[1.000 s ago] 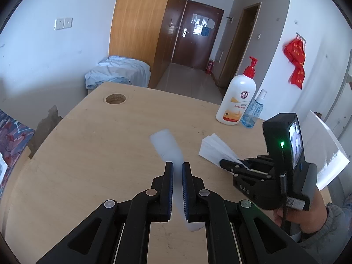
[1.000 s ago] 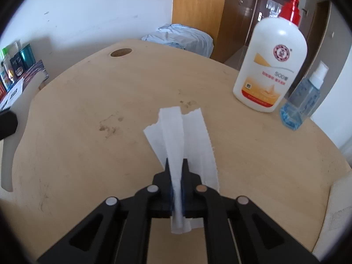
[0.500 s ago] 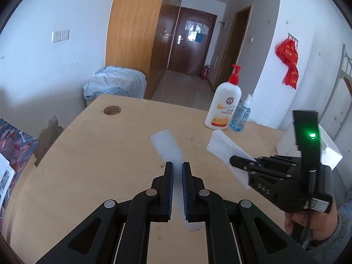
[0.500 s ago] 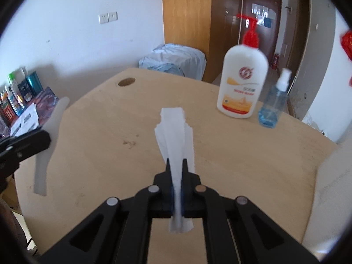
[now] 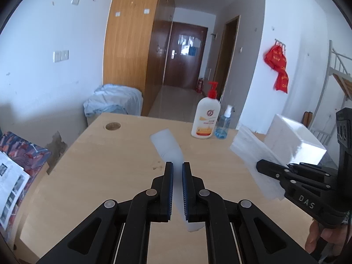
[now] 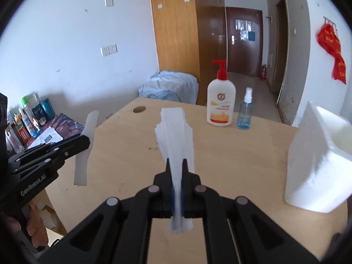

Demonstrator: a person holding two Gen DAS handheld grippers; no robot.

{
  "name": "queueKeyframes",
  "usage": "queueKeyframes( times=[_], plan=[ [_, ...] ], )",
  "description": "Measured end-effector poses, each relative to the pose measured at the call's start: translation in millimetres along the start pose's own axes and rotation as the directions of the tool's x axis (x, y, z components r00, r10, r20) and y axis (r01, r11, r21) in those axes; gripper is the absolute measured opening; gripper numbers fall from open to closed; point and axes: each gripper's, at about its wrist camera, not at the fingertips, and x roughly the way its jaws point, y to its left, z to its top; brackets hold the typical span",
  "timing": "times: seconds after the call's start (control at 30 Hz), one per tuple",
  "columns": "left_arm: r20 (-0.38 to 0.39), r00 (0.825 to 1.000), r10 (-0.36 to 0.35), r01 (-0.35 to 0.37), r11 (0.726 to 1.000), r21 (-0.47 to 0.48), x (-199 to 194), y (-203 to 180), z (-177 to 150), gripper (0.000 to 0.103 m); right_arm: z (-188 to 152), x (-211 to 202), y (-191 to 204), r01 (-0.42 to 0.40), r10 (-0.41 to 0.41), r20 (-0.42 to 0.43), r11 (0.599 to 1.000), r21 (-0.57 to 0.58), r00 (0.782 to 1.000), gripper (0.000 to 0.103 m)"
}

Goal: Organize soft objects
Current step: 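Carry the tissue and strip toward the white foam box with both grippers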

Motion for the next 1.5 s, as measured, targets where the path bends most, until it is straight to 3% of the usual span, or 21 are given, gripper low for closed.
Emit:
queueKeyframes(
  times=[0.43, 0.57, 0.87, 1.1, 1.27, 1.5],
  plan=[
    [0.102, 0.995, 0.001, -0.005, 0.999, 0.035, -65, -15, -13, 0.008, -19, -70, 18, 0.041, -0.041, 0.157, 0.999, 0.006, 0.987, 0.006],
    [0.122, 0.992, -0.002, -0.002, 0.999, 0.036, -81, -15, -17, 0.008, -27, -78, 23, 0.027, -0.030, 0.167, 0.999, 0.018, 0.986, 0.006],
    [0.125, 0.992, -0.016, 0.010, 0.999, 0.046, -87, -19, -21, 0.008, -37, -90, 27, 0.059, -0.068, 0.210, 0.997, 0.050, 0.975, 0.006],
    [0.111, 0.991, -0.081, 0.071, 0.994, 0.085, -76, -40, -18, 0.008, -45, -100, 14, 0.113, -0.132, 0.224, 0.989, 0.093, 0.966, 0.006],
    [0.098, 0.980, -0.174, 0.160, 0.978, 0.135, -64, -70, -15, 0.008, -58, -120, -10, 0.221, -0.258, 0.236, 0.960, 0.172, 0.937, 0.006],
    [0.049, 0.942, -0.333, 0.316, 0.923, 0.220, -50, -130, -15, 0.008, -82, -162, -39, 0.382, -0.454, 0.236, 0.876, 0.295, 0.859, 0.006]
  ],
)
